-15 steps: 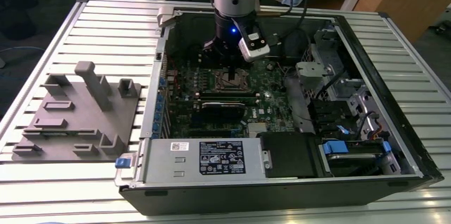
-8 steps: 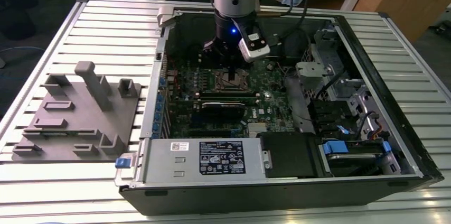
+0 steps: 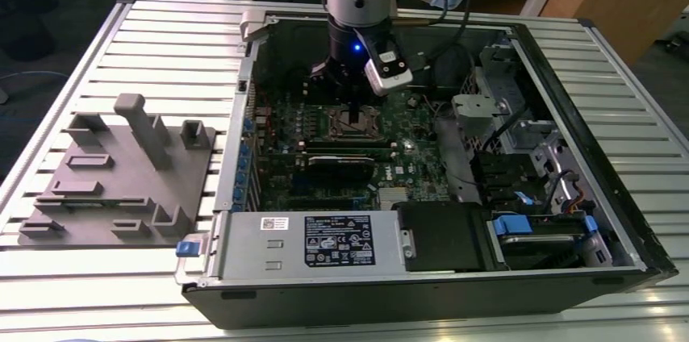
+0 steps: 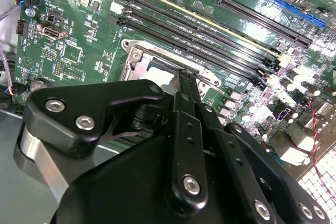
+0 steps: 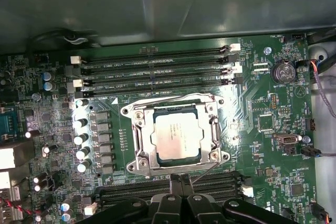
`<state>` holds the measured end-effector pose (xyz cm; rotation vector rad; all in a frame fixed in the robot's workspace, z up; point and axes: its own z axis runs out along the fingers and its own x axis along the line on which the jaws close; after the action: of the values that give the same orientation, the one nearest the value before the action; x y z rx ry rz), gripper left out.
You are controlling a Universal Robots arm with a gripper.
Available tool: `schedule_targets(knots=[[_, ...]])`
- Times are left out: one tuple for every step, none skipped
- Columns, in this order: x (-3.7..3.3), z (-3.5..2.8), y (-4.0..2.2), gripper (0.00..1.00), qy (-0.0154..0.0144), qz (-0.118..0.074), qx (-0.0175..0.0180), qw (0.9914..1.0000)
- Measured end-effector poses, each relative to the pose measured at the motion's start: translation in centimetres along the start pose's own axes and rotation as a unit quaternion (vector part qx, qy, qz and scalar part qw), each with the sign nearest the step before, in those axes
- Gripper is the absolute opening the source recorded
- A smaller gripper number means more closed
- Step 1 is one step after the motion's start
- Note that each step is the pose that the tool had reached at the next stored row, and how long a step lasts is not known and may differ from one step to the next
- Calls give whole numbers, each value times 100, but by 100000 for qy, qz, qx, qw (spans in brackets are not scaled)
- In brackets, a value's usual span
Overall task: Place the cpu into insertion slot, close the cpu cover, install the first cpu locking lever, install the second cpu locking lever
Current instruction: 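Install the second cpu locking lever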
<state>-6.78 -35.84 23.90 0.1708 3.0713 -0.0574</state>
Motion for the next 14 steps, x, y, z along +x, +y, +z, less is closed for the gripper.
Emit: schedule_targets(knots=[[0, 0, 0, 11, 2, 0, 1, 100000], [0, 0, -1, 11, 0, 0, -1, 100000], [0, 0, -4, 11, 0, -4, -4, 100000], [-1, 0, -9, 11, 2, -9, 2, 100000], [-2, 0, -14, 11, 2, -6, 2, 100000], [-2, 1, -23, 11, 1, 3, -2, 100000], [-3, 1, -32, 11, 3, -2, 2, 100000], [-4, 1, -39, 11, 4, -2, 0, 100000], [-5, 2, -46, 11, 1, 0, 0, 100000], [-5, 2, -50, 11, -2, 2, -6, 100000], [-3, 2, -53, 11, 0, 9, -2, 100000], [0, 3, -54, 11, -2, 6, -8, 100000], [7, 3, -55, 11, -3, -1, -6, 100000], [18, 3, -57, 11, 0, -3, -1, 100000]])
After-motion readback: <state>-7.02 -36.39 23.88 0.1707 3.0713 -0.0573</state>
